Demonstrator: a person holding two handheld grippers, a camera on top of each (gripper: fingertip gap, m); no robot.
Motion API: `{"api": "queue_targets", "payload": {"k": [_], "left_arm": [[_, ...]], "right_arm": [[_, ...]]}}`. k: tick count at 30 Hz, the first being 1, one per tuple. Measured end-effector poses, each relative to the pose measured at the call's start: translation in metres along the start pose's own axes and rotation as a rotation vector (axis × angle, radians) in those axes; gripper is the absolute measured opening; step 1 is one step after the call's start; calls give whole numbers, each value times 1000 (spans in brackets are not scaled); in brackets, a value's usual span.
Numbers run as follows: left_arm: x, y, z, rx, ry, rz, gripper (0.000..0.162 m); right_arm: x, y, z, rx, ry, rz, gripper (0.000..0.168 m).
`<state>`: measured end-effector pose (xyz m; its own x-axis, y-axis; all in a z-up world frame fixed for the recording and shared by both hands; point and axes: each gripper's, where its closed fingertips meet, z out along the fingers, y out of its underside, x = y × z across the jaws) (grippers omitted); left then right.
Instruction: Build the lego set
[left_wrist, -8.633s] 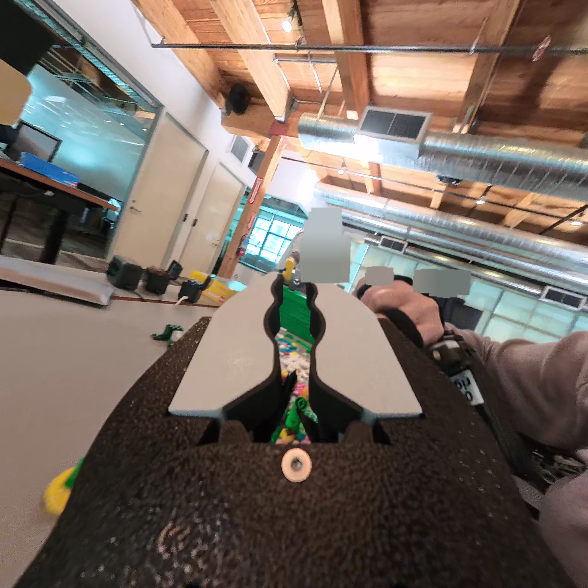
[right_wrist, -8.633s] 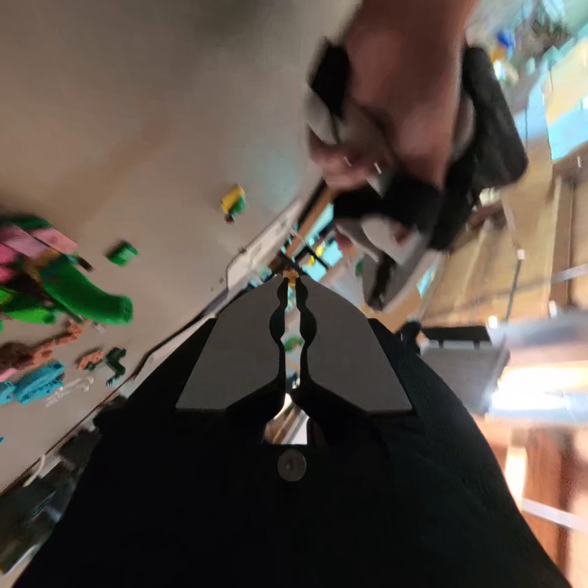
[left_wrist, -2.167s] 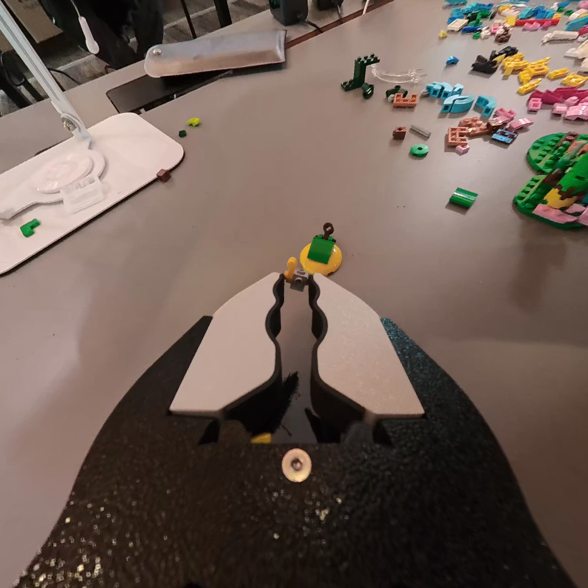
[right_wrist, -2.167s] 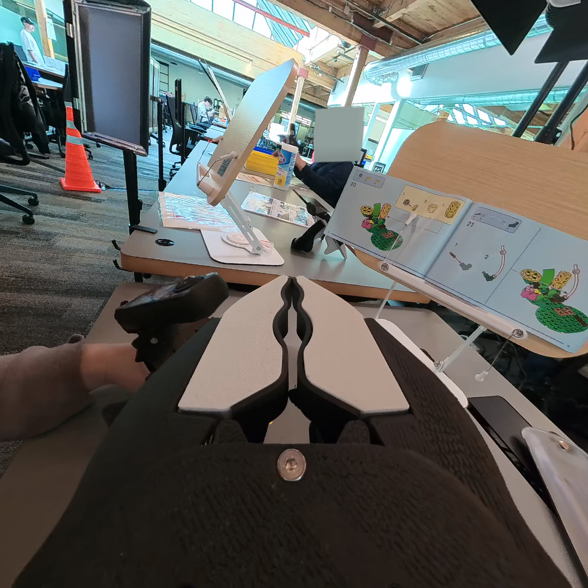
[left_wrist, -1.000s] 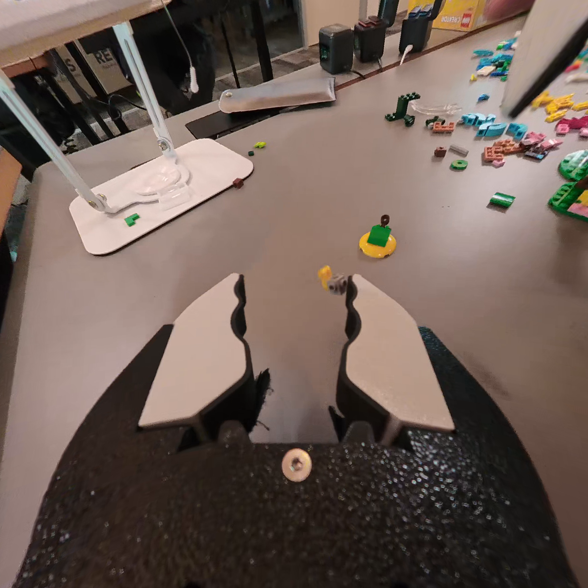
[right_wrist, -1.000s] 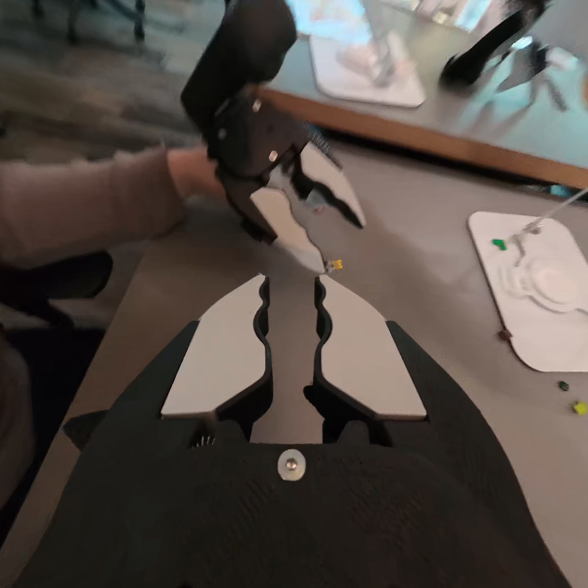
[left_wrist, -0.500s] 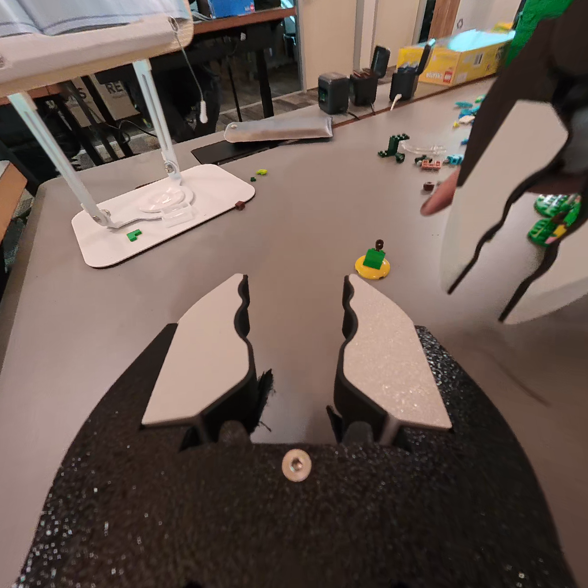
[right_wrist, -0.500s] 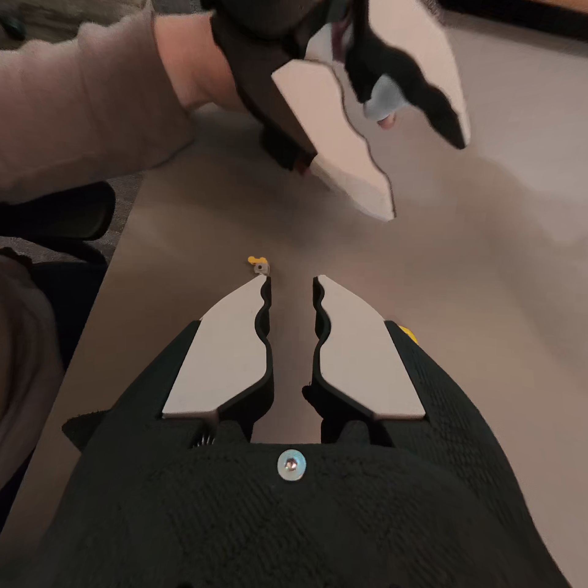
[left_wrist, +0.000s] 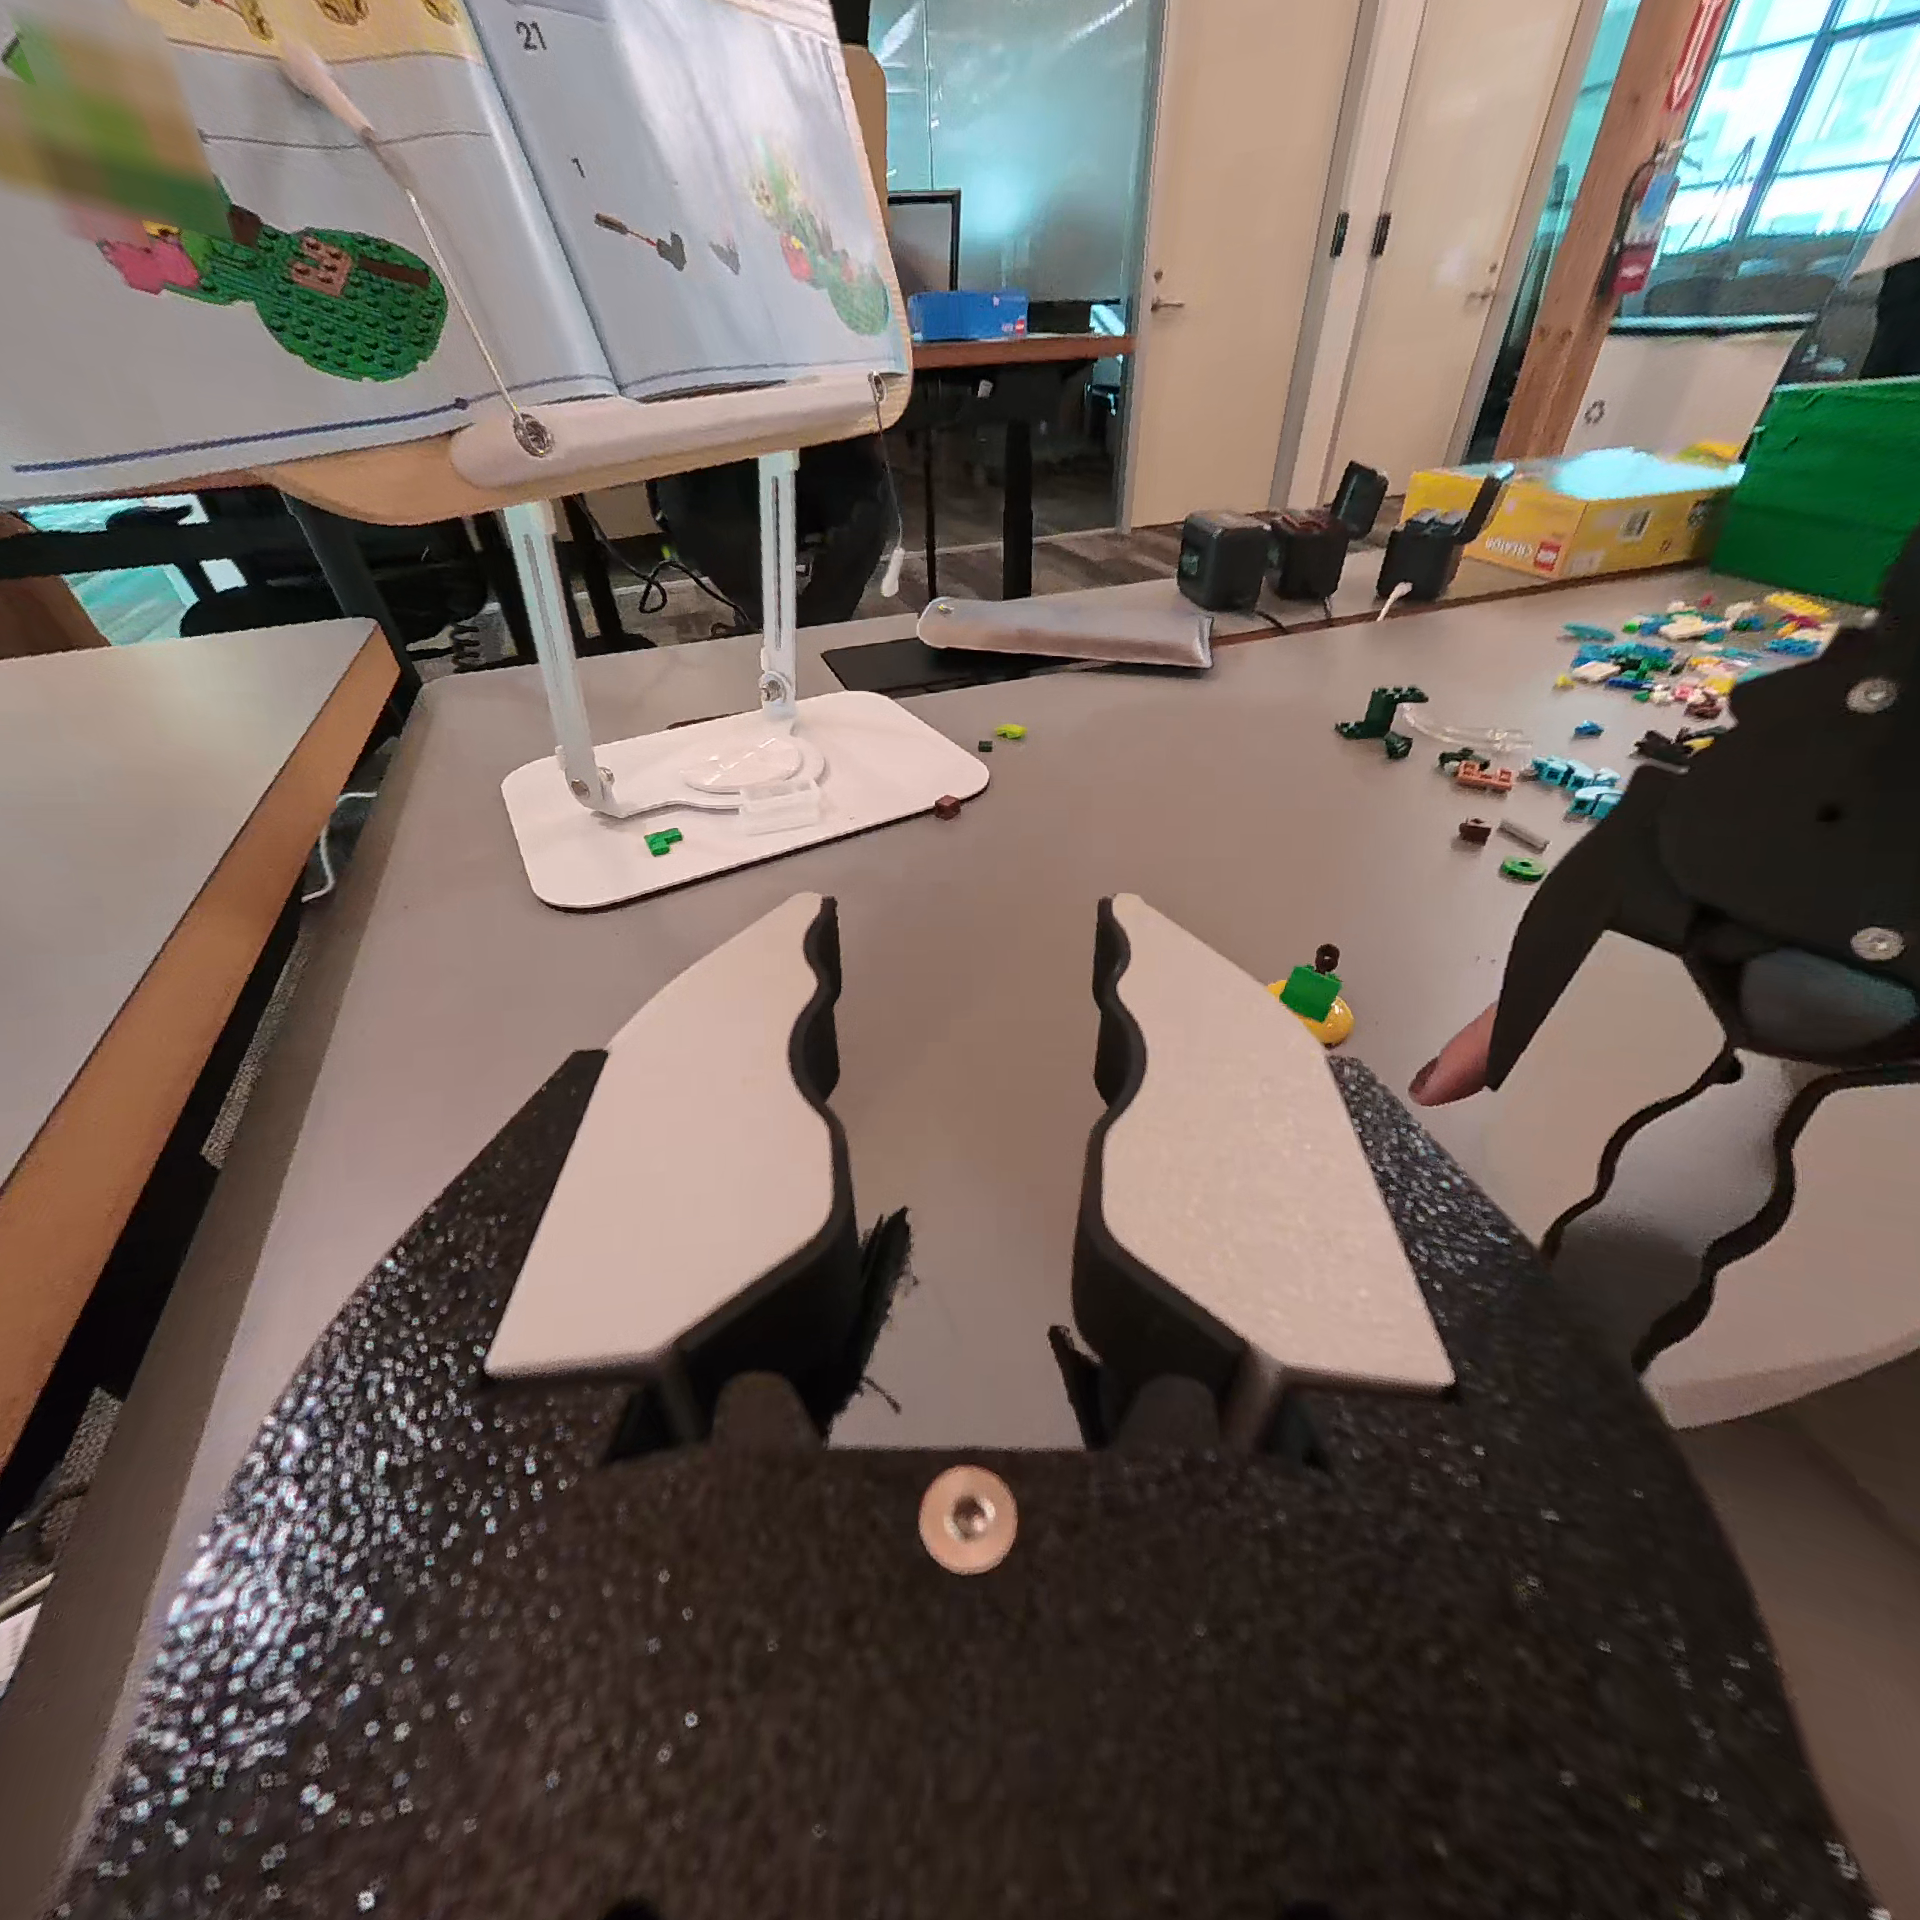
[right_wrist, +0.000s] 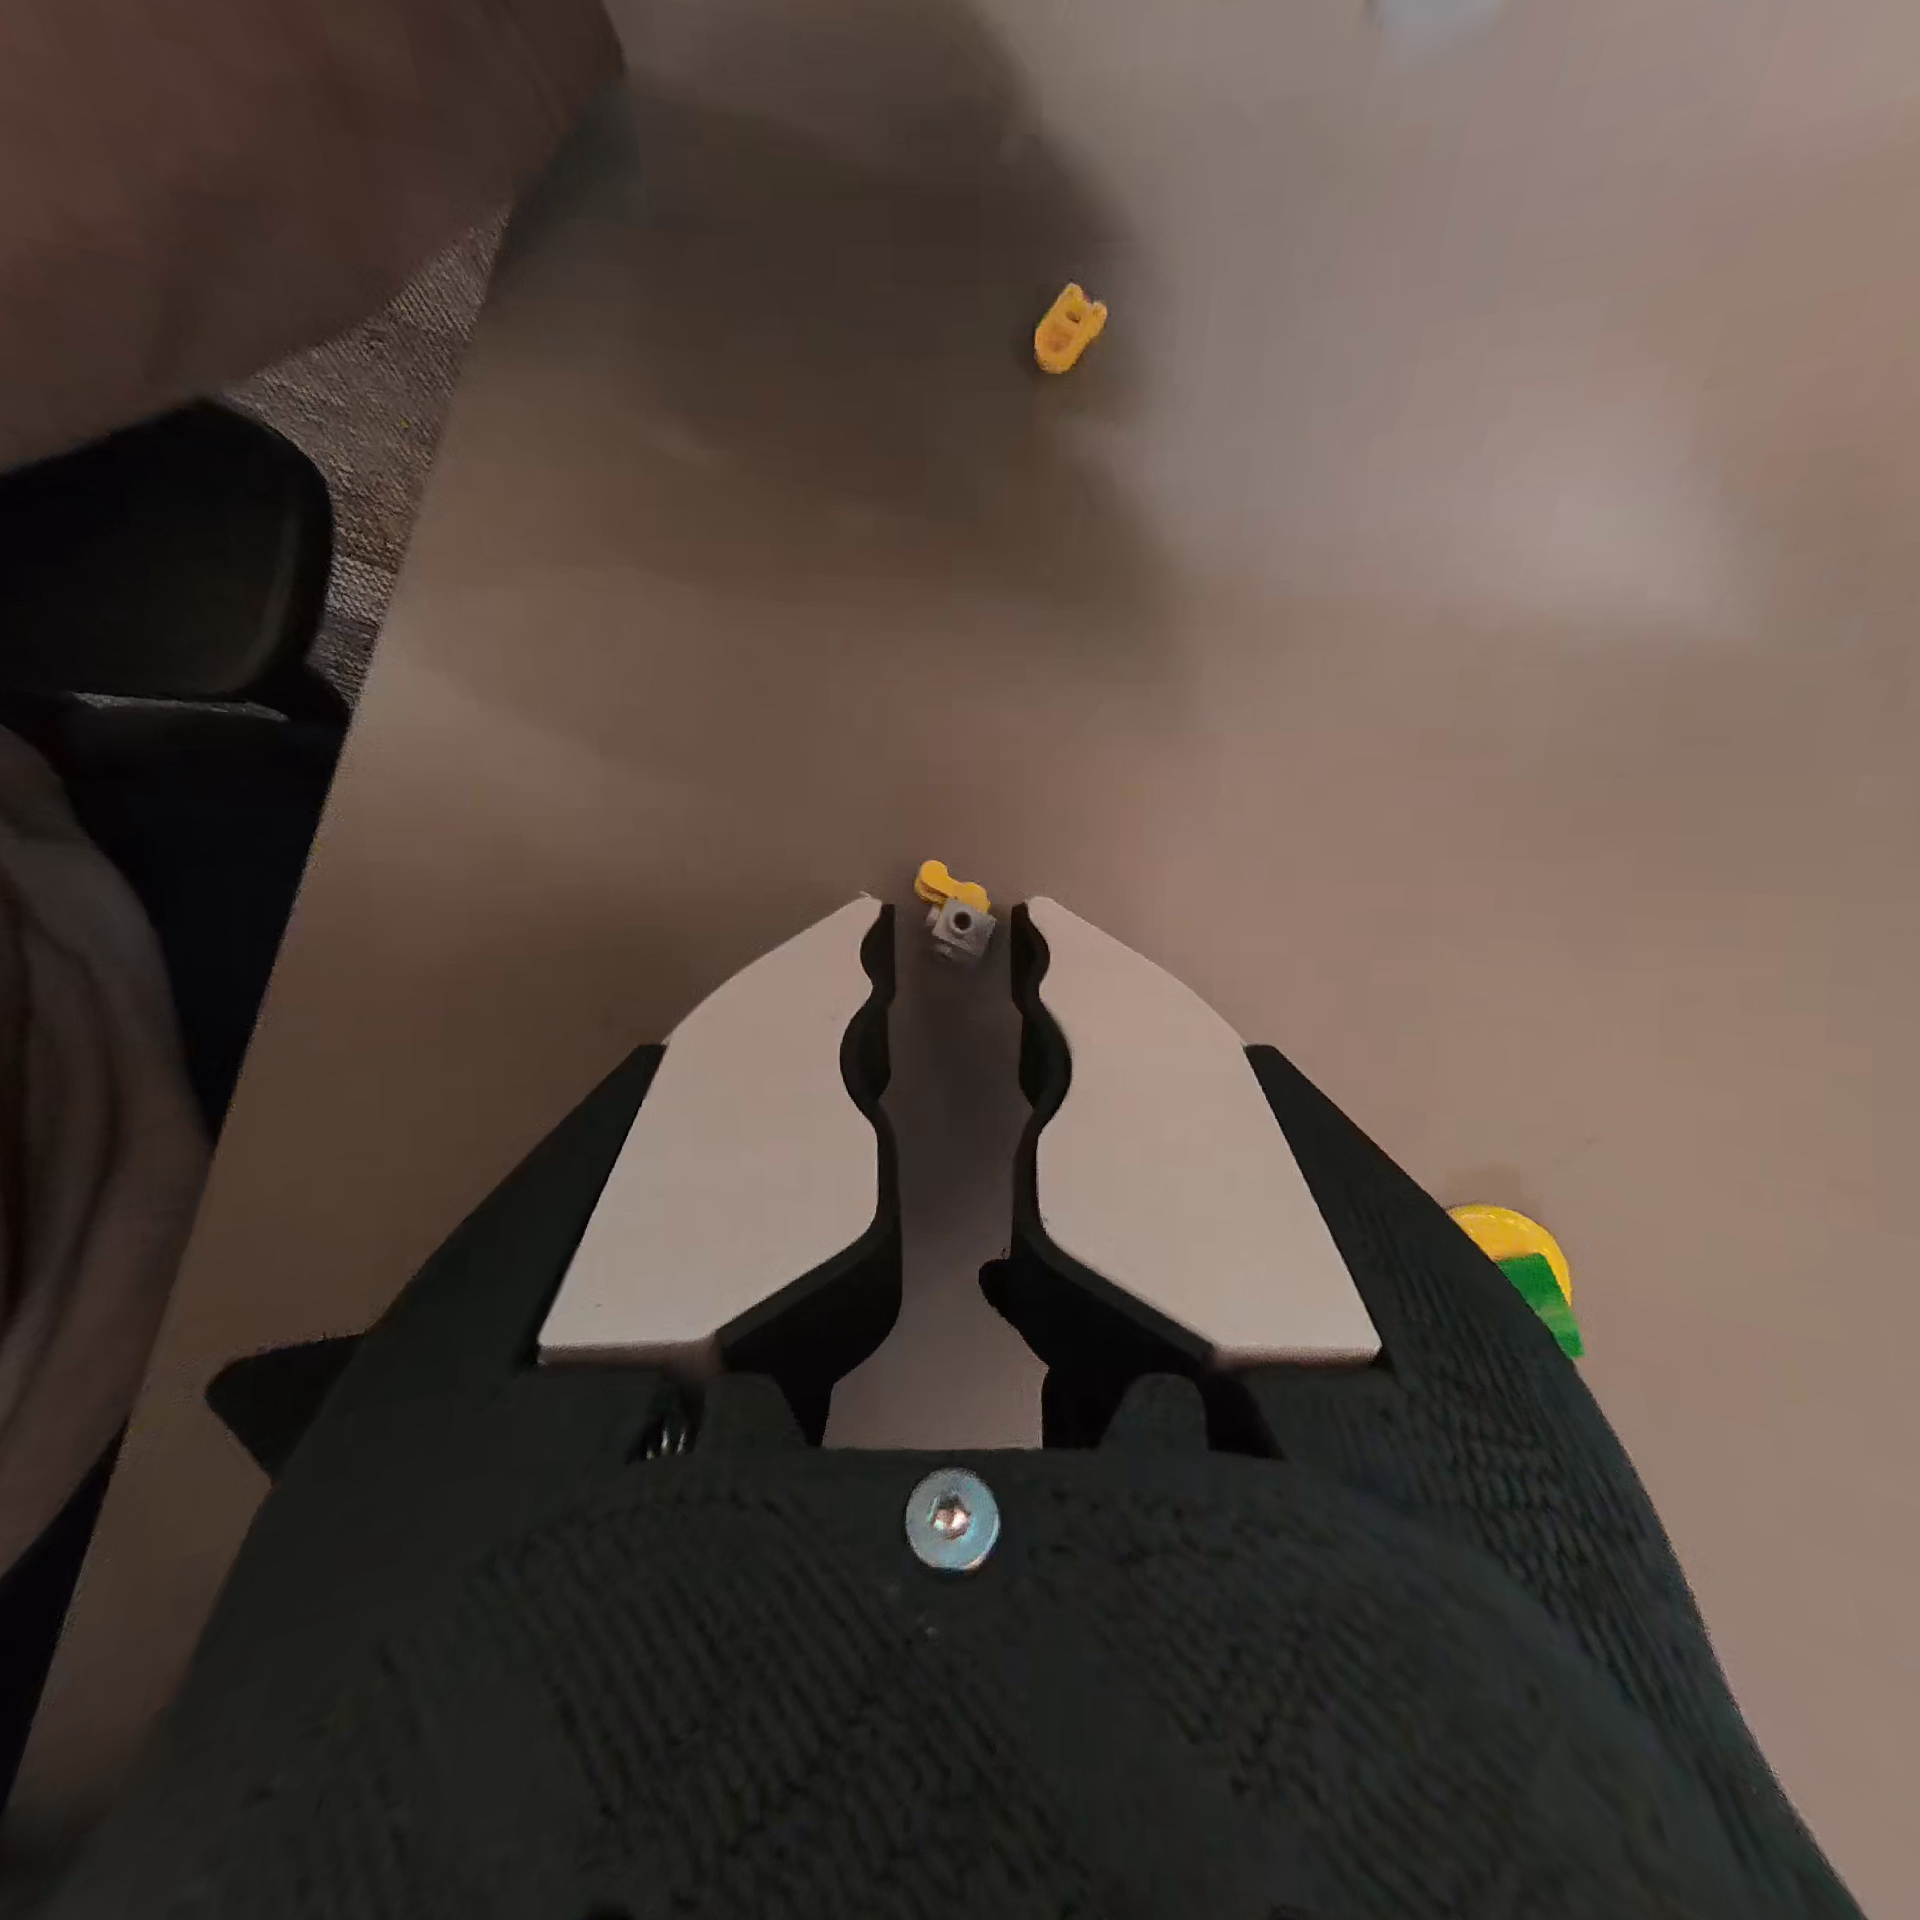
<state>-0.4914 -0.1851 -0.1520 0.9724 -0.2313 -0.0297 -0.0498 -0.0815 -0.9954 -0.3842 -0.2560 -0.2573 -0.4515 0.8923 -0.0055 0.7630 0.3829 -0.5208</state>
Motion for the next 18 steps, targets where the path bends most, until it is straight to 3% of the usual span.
{"api": "queue_targets", "payload": {"k": [6,10,13,18], "left_arm": [[20,-12,-1,75,105,39,49],[70,-15,-5,101,354,156,58],[102,-17,-6,119,473,239,55],[142,-42,-18,246,624,286,39]], "right_arm": [[24,-7,-12,77,102,54,12],[49,-35,-66,444,102,236,10],[40,-51,-111,707,-107,359,10],[16,-45,-130,760,-490,519,10]]}}
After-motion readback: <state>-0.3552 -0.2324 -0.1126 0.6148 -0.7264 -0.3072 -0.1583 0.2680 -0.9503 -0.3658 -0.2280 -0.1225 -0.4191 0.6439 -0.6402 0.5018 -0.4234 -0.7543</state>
